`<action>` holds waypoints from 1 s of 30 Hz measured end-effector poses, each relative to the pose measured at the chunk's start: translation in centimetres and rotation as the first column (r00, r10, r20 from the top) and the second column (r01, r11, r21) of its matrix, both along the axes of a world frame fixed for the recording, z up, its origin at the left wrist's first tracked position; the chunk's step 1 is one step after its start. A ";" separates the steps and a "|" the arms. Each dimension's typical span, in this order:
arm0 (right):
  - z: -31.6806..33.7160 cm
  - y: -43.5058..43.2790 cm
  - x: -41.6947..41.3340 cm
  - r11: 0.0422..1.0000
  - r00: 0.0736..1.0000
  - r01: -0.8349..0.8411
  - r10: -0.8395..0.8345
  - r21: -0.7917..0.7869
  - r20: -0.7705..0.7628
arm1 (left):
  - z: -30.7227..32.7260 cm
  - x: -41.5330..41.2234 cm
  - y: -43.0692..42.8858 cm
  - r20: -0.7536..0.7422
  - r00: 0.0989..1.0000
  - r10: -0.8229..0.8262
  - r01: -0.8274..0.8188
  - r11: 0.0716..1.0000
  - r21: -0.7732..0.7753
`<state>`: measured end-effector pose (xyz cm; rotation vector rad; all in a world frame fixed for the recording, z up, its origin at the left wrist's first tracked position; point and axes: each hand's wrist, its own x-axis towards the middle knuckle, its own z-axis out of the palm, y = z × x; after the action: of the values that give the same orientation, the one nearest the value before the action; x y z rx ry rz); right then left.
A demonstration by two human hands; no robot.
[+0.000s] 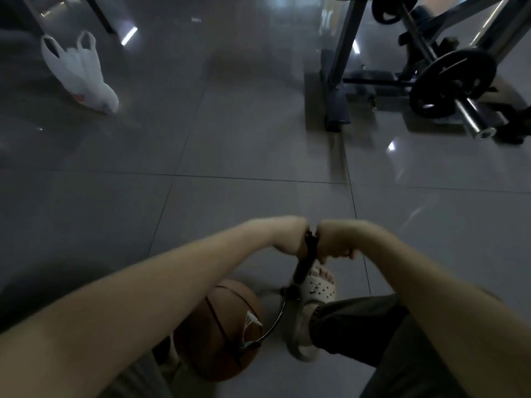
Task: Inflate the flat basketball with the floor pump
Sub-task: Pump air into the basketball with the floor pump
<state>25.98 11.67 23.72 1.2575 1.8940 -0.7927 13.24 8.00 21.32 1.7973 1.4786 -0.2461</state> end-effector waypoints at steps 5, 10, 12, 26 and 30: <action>3.7 1.5 -0.2 1.000 0.998 0.019 -0.018 0.024 -0.052 | 4.0 -0.8 1.8 0.000 1.000 0.007 -0.007 1.000 0.025; -6.7 -2.1 0.3 0.993 0.998 -0.060 0.061 0.105 -0.004 | -6.0 0.7 -2.0 -0.082 0.995 0.053 -0.049 0.997 0.056; -9.2 -2.9 0.4 0.985 0.997 -0.072 0.070 0.155 0.020 | -8.2 1.2 -2.9 -0.089 0.994 0.070 -0.067 0.997 0.042; 2.8 1.5 -0.1 0.999 0.998 0.039 -0.039 -0.003 -0.058 | 2.6 -1.1 1.3 0.057 0.997 0.060 -0.063 0.997 0.042; 3.5 1.4 -0.8 1.000 0.999 0.008 -0.007 0.020 -0.049 | 3.4 -1.3 1.4 0.031 0.996 0.079 -0.080 0.996 0.026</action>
<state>25.14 13.03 27.21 1.2689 1.9421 -0.8168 11.89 9.41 24.74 1.7517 1.5353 -0.1588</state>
